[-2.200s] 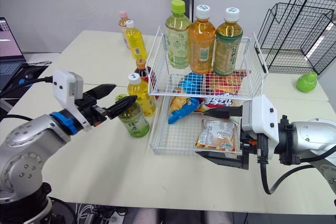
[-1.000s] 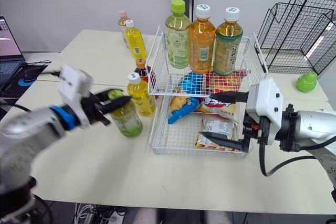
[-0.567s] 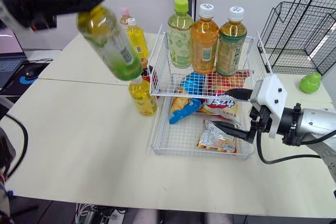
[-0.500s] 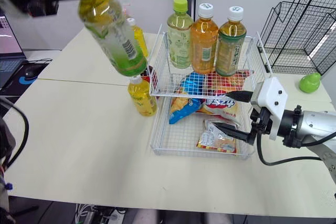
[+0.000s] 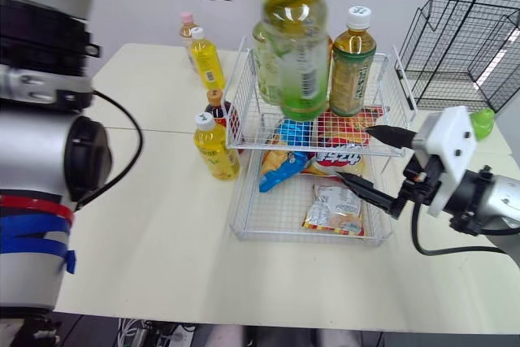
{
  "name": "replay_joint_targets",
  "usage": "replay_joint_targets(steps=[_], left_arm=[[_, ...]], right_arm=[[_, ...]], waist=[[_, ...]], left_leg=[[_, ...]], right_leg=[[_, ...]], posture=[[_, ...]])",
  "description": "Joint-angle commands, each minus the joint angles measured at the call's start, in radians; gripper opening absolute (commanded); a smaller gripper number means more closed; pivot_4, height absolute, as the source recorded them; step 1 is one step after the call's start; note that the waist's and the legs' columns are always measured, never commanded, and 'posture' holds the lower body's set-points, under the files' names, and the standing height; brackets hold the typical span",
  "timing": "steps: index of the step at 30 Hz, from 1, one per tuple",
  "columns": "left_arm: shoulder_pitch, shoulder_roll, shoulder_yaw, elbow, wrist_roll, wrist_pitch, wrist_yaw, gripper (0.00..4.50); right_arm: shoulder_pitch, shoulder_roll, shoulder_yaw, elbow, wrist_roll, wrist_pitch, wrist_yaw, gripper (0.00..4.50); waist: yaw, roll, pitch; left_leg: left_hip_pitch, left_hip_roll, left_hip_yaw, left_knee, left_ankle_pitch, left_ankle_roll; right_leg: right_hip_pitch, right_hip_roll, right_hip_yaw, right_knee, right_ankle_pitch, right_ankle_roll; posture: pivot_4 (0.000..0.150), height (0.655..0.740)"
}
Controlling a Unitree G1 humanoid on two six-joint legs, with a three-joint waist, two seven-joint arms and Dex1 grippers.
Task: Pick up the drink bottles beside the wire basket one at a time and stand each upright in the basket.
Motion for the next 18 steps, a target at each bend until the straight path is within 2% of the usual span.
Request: replay_joint_targets(steps=[1, 4, 10, 18], left_arm=[[0.007, -0.051, 0.024, 0.032, 0.044, -0.092, 0.011, 1.36], [0.027, -0.125, 0.022, 0.083, 0.09, -0.169, 0.032, 1.36], [0.04, -0.245, 0.027, 0.203, 0.176, -0.288, 0.072, 1.36], [0.011, -0.304, 0.041, 0.333, 0.255, -0.383, 0.083, 1.36]], right_arm=[[0.102, -0.045, -0.357, -0.053, 0.16, 0.058, 0.057, 4.5], [0.161, -0.059, -0.426, -0.068, 0.219, 0.059, 0.039, 4.5], [0.221, -0.075, -0.464, -0.088, 0.277, 0.037, -0.012, 4.5], [0.254, -0.09, -0.452, -0.099, 0.283, 0.007, -0.038, 4.5]], waist=[[0.003, 0.002, 0.0], [0.0, 0.001, 0.0], [-0.009, 0.002, 0.0], [-0.006, 0.002, 0.0]], left_leg=[[-0.001, -0.001, -0.001, 0.0, 0.0, 0.0], [-0.002, 0.0, -0.002, 0.001, 0.0, 0.0], [-0.003, -0.001, -0.001, 0.002, 0.0, 0.0], [-0.003, -0.001, -0.002, 0.002, 0.0, 0.0]], right_leg=[[-0.001, 0.0, 0.0, 0.0, 0.0, 0.001], [-0.001, 0.0, 0.0, 0.0, 0.0, 0.001], [-0.002, 0.0, 0.001, 0.001, 0.0, 0.001], [-0.001, 0.001, 0.0, 0.001, -0.001, 0.001]], posture=[[0.15, 0.73], [0.15, 0.73], [0.15, 0.73], [0.15, 0.73]])
